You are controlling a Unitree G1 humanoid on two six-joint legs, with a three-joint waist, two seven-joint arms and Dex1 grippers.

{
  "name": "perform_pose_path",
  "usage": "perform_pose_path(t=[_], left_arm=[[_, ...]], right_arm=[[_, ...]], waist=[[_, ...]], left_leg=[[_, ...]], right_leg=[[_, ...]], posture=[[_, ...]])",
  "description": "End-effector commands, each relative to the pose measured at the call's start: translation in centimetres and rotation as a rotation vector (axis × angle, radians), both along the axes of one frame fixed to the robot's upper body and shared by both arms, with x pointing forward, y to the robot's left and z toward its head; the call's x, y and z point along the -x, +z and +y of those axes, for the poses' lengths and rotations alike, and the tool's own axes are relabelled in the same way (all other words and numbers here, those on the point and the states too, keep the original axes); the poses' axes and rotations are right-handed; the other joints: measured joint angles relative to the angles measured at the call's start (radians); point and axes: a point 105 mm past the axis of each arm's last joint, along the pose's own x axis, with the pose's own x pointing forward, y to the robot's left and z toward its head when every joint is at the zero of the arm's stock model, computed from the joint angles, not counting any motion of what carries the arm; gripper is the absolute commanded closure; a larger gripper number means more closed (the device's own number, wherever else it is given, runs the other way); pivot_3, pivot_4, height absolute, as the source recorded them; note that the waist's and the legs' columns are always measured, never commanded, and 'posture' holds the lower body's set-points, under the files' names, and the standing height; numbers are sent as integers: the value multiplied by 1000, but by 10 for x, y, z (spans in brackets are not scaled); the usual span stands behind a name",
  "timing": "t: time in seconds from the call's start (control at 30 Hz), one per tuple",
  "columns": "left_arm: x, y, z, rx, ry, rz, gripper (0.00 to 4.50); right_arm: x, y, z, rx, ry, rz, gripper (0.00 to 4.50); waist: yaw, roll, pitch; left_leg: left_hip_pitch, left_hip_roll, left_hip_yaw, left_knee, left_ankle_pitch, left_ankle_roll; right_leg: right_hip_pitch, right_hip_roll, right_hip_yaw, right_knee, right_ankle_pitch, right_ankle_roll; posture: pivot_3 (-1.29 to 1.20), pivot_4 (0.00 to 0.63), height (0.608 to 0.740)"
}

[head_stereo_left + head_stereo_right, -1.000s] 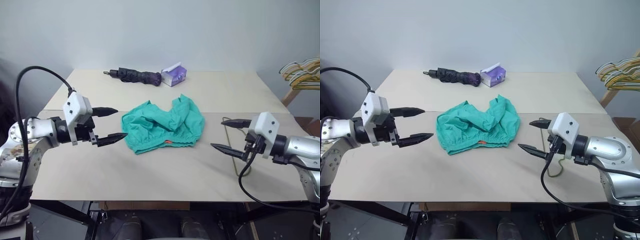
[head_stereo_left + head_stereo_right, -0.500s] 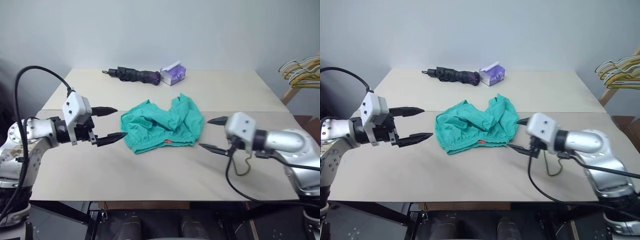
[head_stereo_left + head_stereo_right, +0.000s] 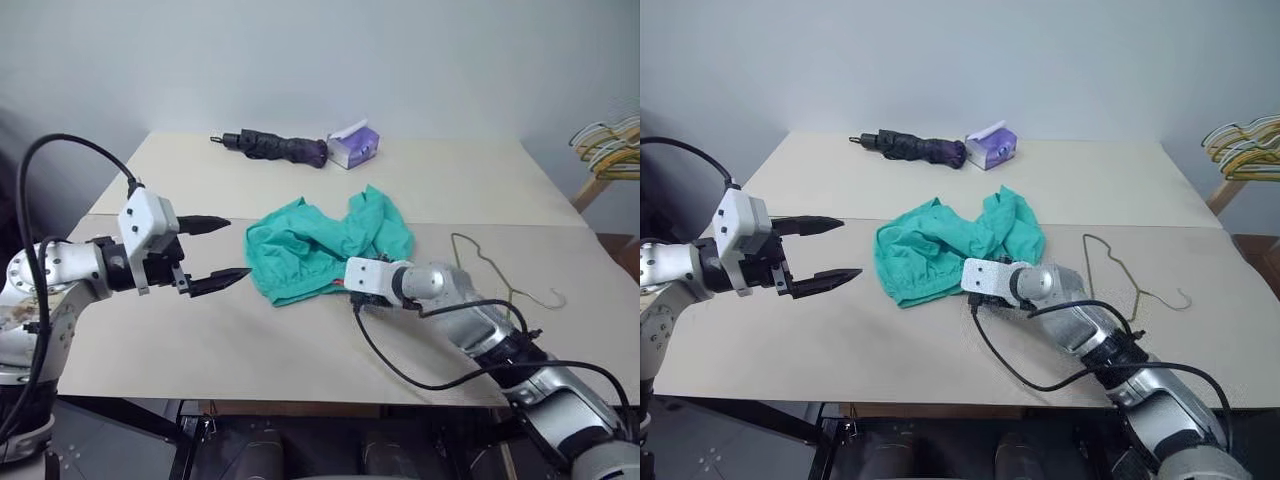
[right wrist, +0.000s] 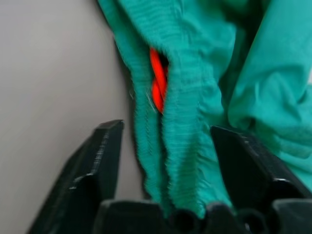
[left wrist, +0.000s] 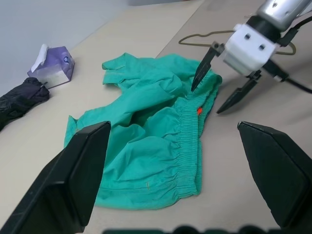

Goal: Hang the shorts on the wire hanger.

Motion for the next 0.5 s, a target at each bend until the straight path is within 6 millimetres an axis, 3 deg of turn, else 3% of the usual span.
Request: perform_pose_path(t=[0.03, 0.2, 0.3, 0.5], left_arm=[[3, 14, 0, -6, -2, -62, 0], [5, 12, -1, -2, 7, -64, 0], [4, 12, -2, 0, 8, -66, 0], [4, 10, -7, 8, -8, -64, 0]], right_arm=[[-11, 11, -1, 25, 18, -67, 2736], [-14, 12, 0, 10, 36, -68, 4421], [-16, 17, -5, 1, 51, -83, 4469], [-19, 39, -45, 53, 131, -144, 4469]], waist=[[0, 0, 0], [-3, 0, 0], [-4, 0, 0], [5, 1, 2]], left_leg=[[0, 0, 0, 0, 0, 0], [1, 0, -1, -2, 0, 0], [1, 0, 0, -2, 0, 0], [1, 0, -1, -2, 0, 0]], right_leg=[[0, 0, 0, 0, 0, 0], [-1, 1, 0, 1, 0, 0], [0, 1, 0, 1, 0, 0], [0, 0, 0, 0, 0, 0]], posture=[[98, 54, 740], [104, 55, 740], [102, 56, 740], [91, 58, 740]])
